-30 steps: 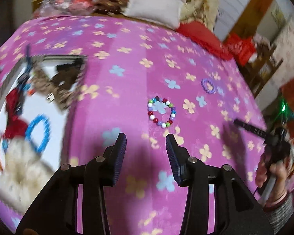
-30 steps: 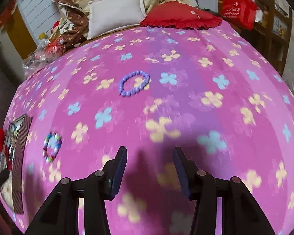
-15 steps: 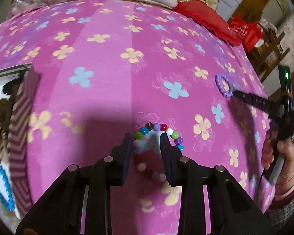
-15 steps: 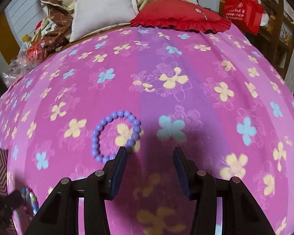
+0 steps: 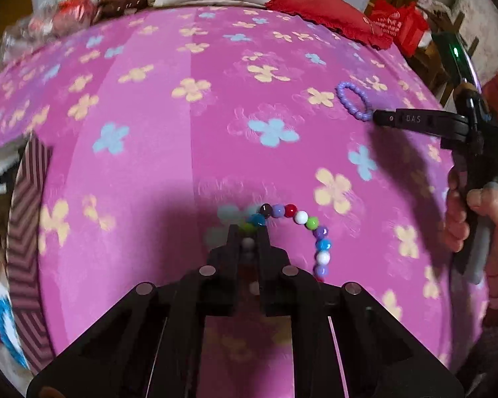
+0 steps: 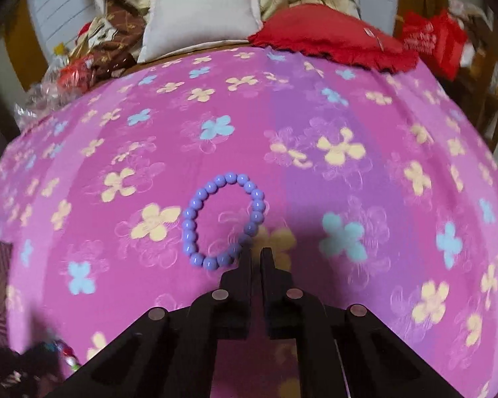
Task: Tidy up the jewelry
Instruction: 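Grasp the multicolor round-bead bracelet with the left gripper while the right gripper grasps the purple bead bracelet, then carry both bracelets toward the white tray with both grippers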
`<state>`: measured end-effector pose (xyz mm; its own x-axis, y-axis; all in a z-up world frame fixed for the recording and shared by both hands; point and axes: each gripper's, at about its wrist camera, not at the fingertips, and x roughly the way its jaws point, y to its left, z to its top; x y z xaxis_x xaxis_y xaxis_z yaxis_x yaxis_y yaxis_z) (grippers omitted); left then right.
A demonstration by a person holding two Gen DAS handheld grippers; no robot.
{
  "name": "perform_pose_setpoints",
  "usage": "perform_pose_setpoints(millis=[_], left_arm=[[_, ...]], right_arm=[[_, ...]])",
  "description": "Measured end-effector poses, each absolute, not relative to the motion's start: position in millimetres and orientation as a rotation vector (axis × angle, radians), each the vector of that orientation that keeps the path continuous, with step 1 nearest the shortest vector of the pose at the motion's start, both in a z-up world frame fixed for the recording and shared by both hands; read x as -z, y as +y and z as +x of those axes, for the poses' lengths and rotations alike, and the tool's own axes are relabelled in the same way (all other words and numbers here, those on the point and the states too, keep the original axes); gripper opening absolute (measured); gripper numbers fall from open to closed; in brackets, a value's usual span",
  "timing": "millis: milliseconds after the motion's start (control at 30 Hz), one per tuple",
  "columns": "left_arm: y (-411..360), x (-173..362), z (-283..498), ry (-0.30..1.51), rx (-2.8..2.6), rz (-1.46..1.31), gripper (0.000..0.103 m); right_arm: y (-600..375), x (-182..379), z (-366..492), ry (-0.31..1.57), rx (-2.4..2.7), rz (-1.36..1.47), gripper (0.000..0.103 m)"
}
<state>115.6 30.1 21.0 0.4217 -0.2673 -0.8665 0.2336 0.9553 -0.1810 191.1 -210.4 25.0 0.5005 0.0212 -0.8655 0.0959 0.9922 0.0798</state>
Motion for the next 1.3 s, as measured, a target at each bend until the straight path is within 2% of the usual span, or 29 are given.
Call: perform_pose_setpoints(millis=[100, 167, 233, 400, 467, 500, 600, 667, 733, 800, 833, 867, 1067, 1300], left_arm=[[40.5, -24.1, 102.7, 1.093, 0.324, -0.093, 0.008], [46.3, -24.8, 97.1, 1.094, 0.33, -0.129, 0.008], [51.0, -25.2, 94.3, 1.095, 0.344, -0.171, 0.008], [54.6, -30.7, 93.6, 1.078, 0.402, -0.247, 0.011], [52.9, -30.4, 94.8, 1.076, 0.408, -0.231, 0.025], [51.9, -29.3, 95.1, 1.076, 0.404, -0.223, 0.029], [48.7, -22.4, 98.1, 1.097, 0.418, -0.23, 0.039], [45.5, -22.5, 97.2, 1.078, 0.418, -0.225, 0.05], [39.3, -23.1, 94.9, 1.063, 0.413, -0.212, 0.053], [31.0, -23.3, 90.0, 1.042, 0.383, -0.179, 0.053], [28.3, -23.1, 88.6, 1.042, 0.374, -0.162, 0.037], [26.7, -21.7, 88.1, 1.059, 0.37, -0.153, 0.009], [34.3, -25.1, 68.7, 1.093, 0.374, -0.2, 0.007], [62.8, -74.3, 13.4, 0.959, 0.378, -0.236, 0.007]], right_arm=[[-215.9, -30.8, 186.0, 1.037, 0.095, 0.123, 0.013], [-219.5, -35.6, 185.3, 1.012, 0.116, 0.128, 0.045], [-223.2, -39.0, 187.1, 0.99, 0.118, 0.169, 0.05], [-215.4, -32.0, 209.7, 1.005, 0.131, 0.145, 0.05], [-213.5, -25.8, 218.2, 1.026, 0.144, 0.127, 0.05], [-212.4, -22.2, 222.2, 1.034, 0.155, 0.119, 0.051], [-207.8, -22.2, 222.3, 1.012, 0.155, 0.086, 0.034], [-202.4, -23.7, 219.5, 1.015, 0.133, 0.058, 0.017], [-199.7, -25.1, 213.5, 1.03, 0.119, 0.059, 0.01], [-199.2, -24.9, 204.8, 1.039, 0.103, 0.077, 0.009], [-198.3, -25.3, 198.1, 1.044, 0.091, 0.082, 0.009], [-197.3, -24.7, 191.7, 1.049, 0.078, 0.088, 0.009], [-201.8, -28.4, 140.4, 1.077, -0.005, 0.158, 0.009], [-211.1, -66.7, 66.1, 1.004, -0.072, 0.226, 0.009]])
